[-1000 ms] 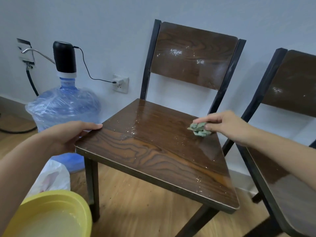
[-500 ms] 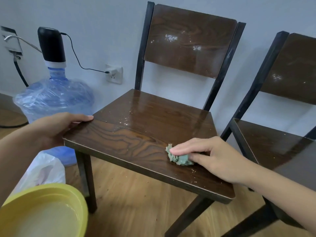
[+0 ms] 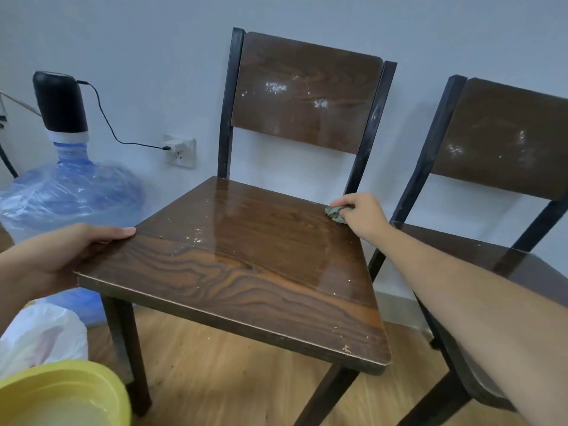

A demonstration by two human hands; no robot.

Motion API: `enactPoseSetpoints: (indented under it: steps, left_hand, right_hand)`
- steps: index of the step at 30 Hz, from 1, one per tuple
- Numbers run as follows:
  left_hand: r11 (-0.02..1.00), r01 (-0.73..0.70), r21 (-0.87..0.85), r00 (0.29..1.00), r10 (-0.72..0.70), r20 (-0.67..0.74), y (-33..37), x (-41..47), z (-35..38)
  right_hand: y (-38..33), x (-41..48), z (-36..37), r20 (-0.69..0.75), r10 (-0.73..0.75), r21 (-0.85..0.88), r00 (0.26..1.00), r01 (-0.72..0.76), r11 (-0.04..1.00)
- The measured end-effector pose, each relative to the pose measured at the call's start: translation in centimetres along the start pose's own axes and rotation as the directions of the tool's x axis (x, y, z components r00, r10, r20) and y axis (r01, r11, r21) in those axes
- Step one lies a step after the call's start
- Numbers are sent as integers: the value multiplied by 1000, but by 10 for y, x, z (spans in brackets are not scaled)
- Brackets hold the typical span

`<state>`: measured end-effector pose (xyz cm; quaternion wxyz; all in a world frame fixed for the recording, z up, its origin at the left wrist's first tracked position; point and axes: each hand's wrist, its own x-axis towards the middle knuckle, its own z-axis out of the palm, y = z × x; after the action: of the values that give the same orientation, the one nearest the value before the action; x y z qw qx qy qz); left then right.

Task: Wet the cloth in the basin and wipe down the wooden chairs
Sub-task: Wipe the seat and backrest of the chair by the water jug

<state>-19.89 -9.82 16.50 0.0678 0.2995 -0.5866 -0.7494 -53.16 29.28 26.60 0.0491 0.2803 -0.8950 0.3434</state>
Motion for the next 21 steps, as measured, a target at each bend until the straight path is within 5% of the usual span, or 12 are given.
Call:
enactPoseSetpoints:
  steps: [4,10,15,18,21]
  left_hand:
    - [991,-10,131,995,23,-102,36,-73,69]
    - [996,11,94,991,2,-133,40,-64,61]
    - [996,-28,80,991,38,-129,37,-51,58]
    - [996,-53,73,990,62,-125,34,-47,57]
    - [996,-51,71,990,60,-130,35,-47,59]
  right_hand:
    - [-13,-43,-2,41,-81,-7,996,82,997]
    - [-43,-160,-42,294,-215,67,931,205,977]
    - [-62,-229,-79,472,-195,107,860,163,981]
    - [-65,-207,-92,375,-146,154,916,94,984]
    - [-59,-136,-80,182,-151,18,972,151,988]
